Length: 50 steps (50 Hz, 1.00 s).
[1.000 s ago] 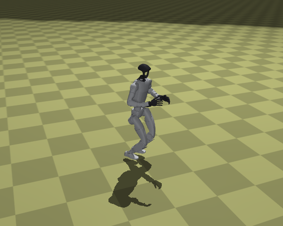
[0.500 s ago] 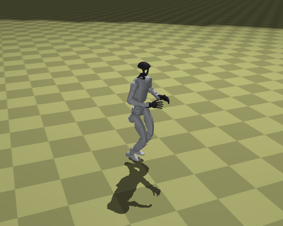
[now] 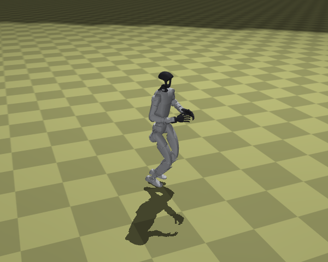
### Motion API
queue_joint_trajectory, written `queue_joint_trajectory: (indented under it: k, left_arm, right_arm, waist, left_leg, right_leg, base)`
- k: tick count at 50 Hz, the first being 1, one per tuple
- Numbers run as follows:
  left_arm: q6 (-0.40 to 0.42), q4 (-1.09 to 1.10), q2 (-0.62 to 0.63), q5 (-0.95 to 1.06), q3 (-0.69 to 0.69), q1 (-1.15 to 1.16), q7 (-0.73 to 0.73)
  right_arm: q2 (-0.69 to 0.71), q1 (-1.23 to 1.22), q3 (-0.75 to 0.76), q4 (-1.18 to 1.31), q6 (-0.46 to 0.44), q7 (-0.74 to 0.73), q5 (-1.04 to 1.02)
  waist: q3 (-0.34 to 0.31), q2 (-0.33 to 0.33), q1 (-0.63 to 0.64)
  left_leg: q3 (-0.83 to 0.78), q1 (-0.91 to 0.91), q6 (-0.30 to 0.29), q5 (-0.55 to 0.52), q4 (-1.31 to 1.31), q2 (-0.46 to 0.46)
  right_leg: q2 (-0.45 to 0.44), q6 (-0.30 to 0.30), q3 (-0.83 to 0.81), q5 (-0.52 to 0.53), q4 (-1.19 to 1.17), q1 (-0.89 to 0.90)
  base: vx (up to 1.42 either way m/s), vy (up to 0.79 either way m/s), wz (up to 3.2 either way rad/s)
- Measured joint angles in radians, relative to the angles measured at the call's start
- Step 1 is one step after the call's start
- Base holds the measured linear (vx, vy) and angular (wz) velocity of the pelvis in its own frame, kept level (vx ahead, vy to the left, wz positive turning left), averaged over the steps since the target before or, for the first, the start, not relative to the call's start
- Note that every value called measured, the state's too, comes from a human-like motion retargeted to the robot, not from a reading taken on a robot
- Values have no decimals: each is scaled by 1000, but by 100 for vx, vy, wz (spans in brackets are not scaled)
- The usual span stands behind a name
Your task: Run
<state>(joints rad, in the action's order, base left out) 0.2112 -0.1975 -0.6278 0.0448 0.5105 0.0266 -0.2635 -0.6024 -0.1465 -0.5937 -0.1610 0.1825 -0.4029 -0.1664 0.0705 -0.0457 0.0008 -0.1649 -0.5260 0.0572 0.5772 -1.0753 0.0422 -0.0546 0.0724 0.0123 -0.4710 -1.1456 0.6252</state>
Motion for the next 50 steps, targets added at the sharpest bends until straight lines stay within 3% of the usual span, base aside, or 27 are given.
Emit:
queue_joint_trajectory:
  k: [2, 4, 5, 6, 9, 13, 17, 22, 26, 28, 32, 35, 38, 42, 45, 50]
  left_arm:
    - [-5, -5, -15, -10, 3, -11, -5]
    - [-10, -4, -25, -33, 1, -29, -8]
    - [-15, -1, -28, -49, -2, -48, -9]
    - [-19, 13, -24, -44, -8, -65, -2]
    - [-24, 51, -2, -4, -27, -60, 23]
    - [-24, 72, 40, 38, -40, -15, 53]
    - [-18, 86, 54, 65, -30, 6, 67]
    - [-25, 82, 43, 120, -21, 23, 83]
    - [-29, 53, 16, 157, -25, 26, 96]
    - [-31, 38, 2, 151, -38, 8, 100]
    - [-43, 44, -4, 140, -79, -13, 94]
    - [-40, 50, 18, 138, -105, -3, 68]
    - [-36, 57, 49, 132, -112, 7, 36]
    - [-27, 63, 80, 123, -115, 3, 3]
    - [-16, 66, 100, 122, -107, -2, -11]
    - [-10, 47, 115, 151, -92, -14, -12]
  right_arm:
    - [-12, -10, 14, -6, -2, -16, -14]
    - [-19, -24, 32, 2, -10, -35, -46]
    - [-22, -39, 44, 11, -17, -48, -67]
    - [-15, -49, 53, 22, -22, -58, -69]
    - [15, -35, 61, 39, -24, -56, -32]
    - [46, 18, 50, 41, -28, -2, 40]
    - [47, 36, 38, 47, -19, 43, 76]
    - [43, 6, 46, 32, -12, 34, 74]
    - [37, -43, 66, 36, -25, -8, 21]
    - [35, -75, 80, 47, -37, -37, -24]
    - [62, -110, 86, 75, -45, -63, -40]
    - [84, -105, 65, 81, -35, -67, -18]
    - [97, -84, 49, 82, -27, -63, 4]
    - [109, -64, 32, 88, -19, -55, 19]
    - [117, -46, 20, 94, -14, -42, 25]
    - [128, -25, 8, 74, -17, -41, 24]
  waist:
    - [-4, 1, -3]
    - [-19, -10, -13]
    - [-31, -25, -27]
    - [-41, -47, -45]
    - [-61, -50, -44]
    - [-32, -18, -20]
    - [4, -25, -13]
    - [0, -33, 7]
    - [-28, -60, 13]
    - [-41, -108, -20]
    - [-52, -179, -77]
    - [-69, -160, -67]
    - [-70, -115, -43]
    - [-62, -53, -16]
    - [-48, -38, -11]
    - [-52, -27, 6]
  left_leg:
    - [-2, 0, 38, 108, -46, 0]
    - [-13, -12, 93, 252, -89, 12]
    - [-21, -22, 121, 295, -83, 34]
    - [-34, -23, 138, 295, -65, 56]
    - [-42, 38, 119, 269, -31, 50]
    - [-30, 83, 12, 41, 98, 10]
    - [-21, 55, -25, -60, 158, 34]
    - [-9, 25, 20, 36, 80, 58]
    - [-25, -2, 119, 273, -34, 99]
    - [-51, -35, 171, 295, -14, 163]
    - [-73, -46, 204, 295, 13, 234]
    - [-70, 31, 187, 295, 52, 211]
    - [-53, 96, 135, 278, 75, 154]
    - [-37, 145, 52, 174, 108, 54]
    - [-28, 135, 13, 101, 98, 18]
    - [-9, 65, 10, 106, -75, -33]
  right_leg:
    - [0, -28, 3, -101, -45, 10]
    - [20, -65, -1, -273, -108, 28]
    - [45, -78, -2, -357, -134, 40]
    - [70, -77, 6, -375, -149, 49]
    - [67, -74, 3, -327, -99, -11]
    - [32, -19, -10, -76, 70, -74]
    - [59, 15, -23, 18, 95, -41]
    - [87, -13, -28, -63, 2, 4]
    - [142, -58, -24, -303, -175, 55]
    - [222, -63, -7, -391, -264, 108]
    - [302, -49, 32, -386, -361, 162]
    - [267, -46, 19, -341, -308, 103]
    - [172, -42, 7, -295, -189, 33]
    - [57, -33, -12, -200, -21, -43]
    - [20, -19, -18, -137, 55, -68]
    - [-27, -36, -25, -136, 60, -70]
  base:
    - [-7, 2, 18]
    - [-11, 1, 51]
    - [-11, 0, 95]
    - [-7, 1, 92]
    - [8, 2, 6]
    - [7, 1, -4]
    - [-1, 2, 24]
    - [-5, 5, 7]
    - [-9, 5, 21]
    - [-14, 3, 114]
    - [0, 0, 67]
    - [11, -2, -30]
    - [14, -5, -38]
    - [10, -7, -13]
    - [4, -9, 17]
    - [-1, -8, 15]
